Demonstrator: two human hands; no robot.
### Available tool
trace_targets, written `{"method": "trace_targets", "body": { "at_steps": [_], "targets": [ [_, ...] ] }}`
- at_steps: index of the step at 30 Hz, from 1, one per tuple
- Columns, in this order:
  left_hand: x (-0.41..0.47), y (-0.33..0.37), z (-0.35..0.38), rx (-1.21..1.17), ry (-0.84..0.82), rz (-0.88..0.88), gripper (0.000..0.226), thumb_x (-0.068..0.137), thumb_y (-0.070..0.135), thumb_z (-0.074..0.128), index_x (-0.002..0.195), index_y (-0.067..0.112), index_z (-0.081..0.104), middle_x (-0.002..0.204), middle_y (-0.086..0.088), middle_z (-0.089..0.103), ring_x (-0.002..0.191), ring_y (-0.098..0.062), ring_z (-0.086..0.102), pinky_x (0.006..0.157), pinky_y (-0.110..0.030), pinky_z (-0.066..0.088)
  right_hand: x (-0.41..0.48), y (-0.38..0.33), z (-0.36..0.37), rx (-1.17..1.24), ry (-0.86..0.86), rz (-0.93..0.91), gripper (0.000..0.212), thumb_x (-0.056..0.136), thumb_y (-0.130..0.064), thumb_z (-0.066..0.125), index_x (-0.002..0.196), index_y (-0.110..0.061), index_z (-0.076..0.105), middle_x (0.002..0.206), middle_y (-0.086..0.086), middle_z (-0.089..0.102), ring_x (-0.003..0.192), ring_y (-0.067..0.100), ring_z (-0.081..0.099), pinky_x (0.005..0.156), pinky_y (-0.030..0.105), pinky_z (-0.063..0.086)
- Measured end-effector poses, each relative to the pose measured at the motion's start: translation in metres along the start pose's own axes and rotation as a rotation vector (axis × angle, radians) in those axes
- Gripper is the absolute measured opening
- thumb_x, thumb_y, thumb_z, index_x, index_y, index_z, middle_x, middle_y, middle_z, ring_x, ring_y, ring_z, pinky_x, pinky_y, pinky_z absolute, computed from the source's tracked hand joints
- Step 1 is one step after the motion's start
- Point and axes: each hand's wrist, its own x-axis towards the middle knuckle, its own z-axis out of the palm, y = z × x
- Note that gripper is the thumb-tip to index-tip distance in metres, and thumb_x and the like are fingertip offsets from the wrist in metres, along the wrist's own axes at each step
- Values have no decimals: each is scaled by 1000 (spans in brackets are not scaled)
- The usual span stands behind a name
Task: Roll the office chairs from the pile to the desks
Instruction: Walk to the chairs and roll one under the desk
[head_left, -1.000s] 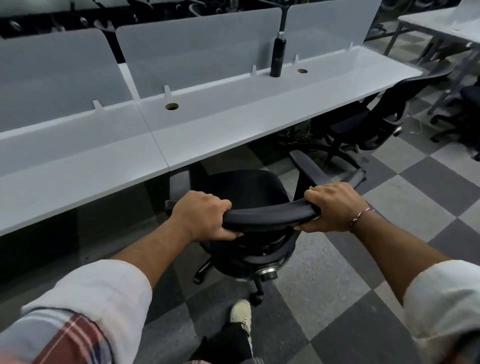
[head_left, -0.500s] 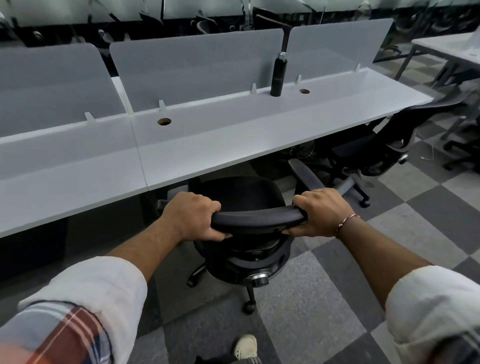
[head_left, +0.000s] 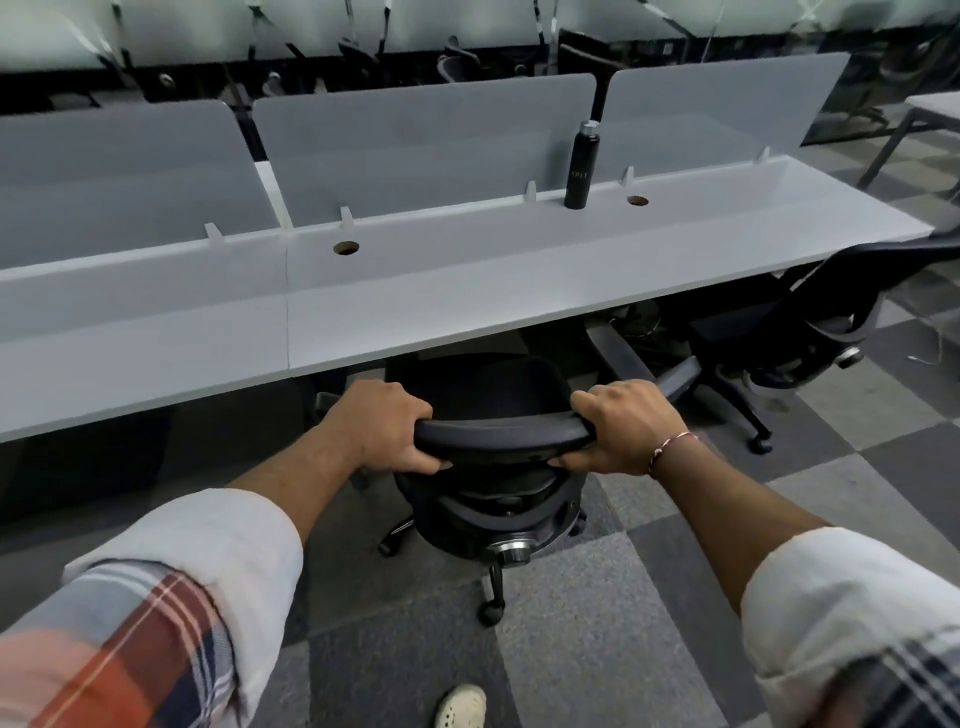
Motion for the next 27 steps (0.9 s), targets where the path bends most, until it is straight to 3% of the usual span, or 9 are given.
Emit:
{"method": "trace_targets", "body": {
  "at_steps": [5,10,13,17,20,23,27],
  "targets": [
    [-6,42,-8,-37,-9,-74,60,71,86,53,87,31,69,62,13,57,68,-7,60,66,-27,48,-21,24,-4,43,-50,-13,66,60,-86,37,75,-21,40,69,0,61,64,28,62,56,34,44],
    [-10,86,-12,-31,1,-138,61,71,87,53,89,31,70,62,12,58,65,-7,58,66,-27,48,-51,46,-14,43,-88,-69,63,67,-83,50,77,-22,41,72,-1,61,68,26,62,57,33,41],
    [-15,113,-12,-19,13,-160,63,68,89,50,89,32,69,66,12,62,66,-7,60,66,-26,47,-75,55,-19,45,-77,-95,62,67,-82,52,77,-22,41,73,-2,61,69,26,63,56,31,35],
    [-26,147,-13,-10,28,-189,67,65,92,47,89,34,69,71,12,65,71,-11,64,66,-28,49,-109,62,-25,52,-67,-108,63,66,-84,47,76,-22,40,71,-2,61,67,26,63,56,32,41],
    [-36,174,-19,5,35,-185,64,68,90,50,90,32,68,74,11,66,73,-12,64,64,-28,43,-133,67,-28,50,-66,-109,64,63,-86,38,76,-23,39,73,-2,61,69,26,64,56,32,41],
    [-47,203,-24,18,48,-173,62,71,88,52,90,30,67,76,10,66,75,-13,64,64,-28,37,-160,69,-31,42,-55,-115,64,64,-87,40,77,-24,39,74,-3,61,70,24,64,56,31,37],
    [-64,235,-28,18,38,-161,64,70,89,51,89,29,65,76,9,66,74,-14,64,66,-29,44,-199,65,-37,40,-44,-102,64,63,-87,44,77,-25,39,73,-5,61,68,23,63,55,31,39]
  ]
}}
